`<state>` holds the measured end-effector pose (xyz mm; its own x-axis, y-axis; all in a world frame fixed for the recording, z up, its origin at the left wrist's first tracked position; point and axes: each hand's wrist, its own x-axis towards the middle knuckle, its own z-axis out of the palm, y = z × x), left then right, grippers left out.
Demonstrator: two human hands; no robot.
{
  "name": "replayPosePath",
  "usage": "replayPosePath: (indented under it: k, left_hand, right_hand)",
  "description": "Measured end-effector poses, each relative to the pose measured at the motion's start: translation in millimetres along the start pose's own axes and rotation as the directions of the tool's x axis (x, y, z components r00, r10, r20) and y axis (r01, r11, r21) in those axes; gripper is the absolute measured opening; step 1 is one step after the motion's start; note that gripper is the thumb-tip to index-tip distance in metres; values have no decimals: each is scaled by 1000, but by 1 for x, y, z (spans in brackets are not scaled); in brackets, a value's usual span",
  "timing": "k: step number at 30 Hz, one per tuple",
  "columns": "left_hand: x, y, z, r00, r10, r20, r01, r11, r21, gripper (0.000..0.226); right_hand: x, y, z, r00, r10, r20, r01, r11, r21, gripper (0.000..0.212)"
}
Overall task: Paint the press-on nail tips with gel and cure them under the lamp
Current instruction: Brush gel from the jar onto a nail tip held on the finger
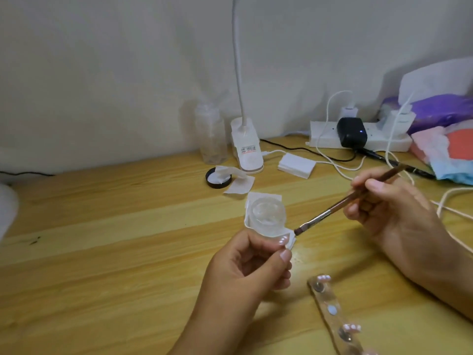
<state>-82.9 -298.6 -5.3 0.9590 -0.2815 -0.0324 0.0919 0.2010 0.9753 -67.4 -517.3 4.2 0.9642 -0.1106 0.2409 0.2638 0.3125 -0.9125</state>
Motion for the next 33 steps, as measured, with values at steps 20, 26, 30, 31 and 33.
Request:
replayPosePath:
  k: [20, 26, 30, 31, 33]
  left_hand:
    - [2, -4, -4, 1000, 5, 26, -7, 998, 59, 6]
    - [4, -6, -5, 999, 16, 46, -18, 998, 55, 17]
    - [4, -7, -6, 997, 42, 59, -47, 995, 90, 18]
    - [4, -7, -6, 997, 52, 63, -58, 993, 98, 17]
    - [3, -8, -6, 994, 74, 79, -83, 989, 124, 16]
  right_hand:
    - [-6, 3, 4, 1000, -8, -17, 6, 992, -123, 18]
    - [-6, 3, 5, 1000, 0, -29, -5, 986, -168, 12]
    - [-4, 3, 6, 999, 6, -41, -13, 986, -164, 18]
    - [-4, 4, 6, 999, 3, -50, -11, 987, -158, 18]
    - [-3, 4, 7, 997, -6, -81, -5, 991, -132, 18]
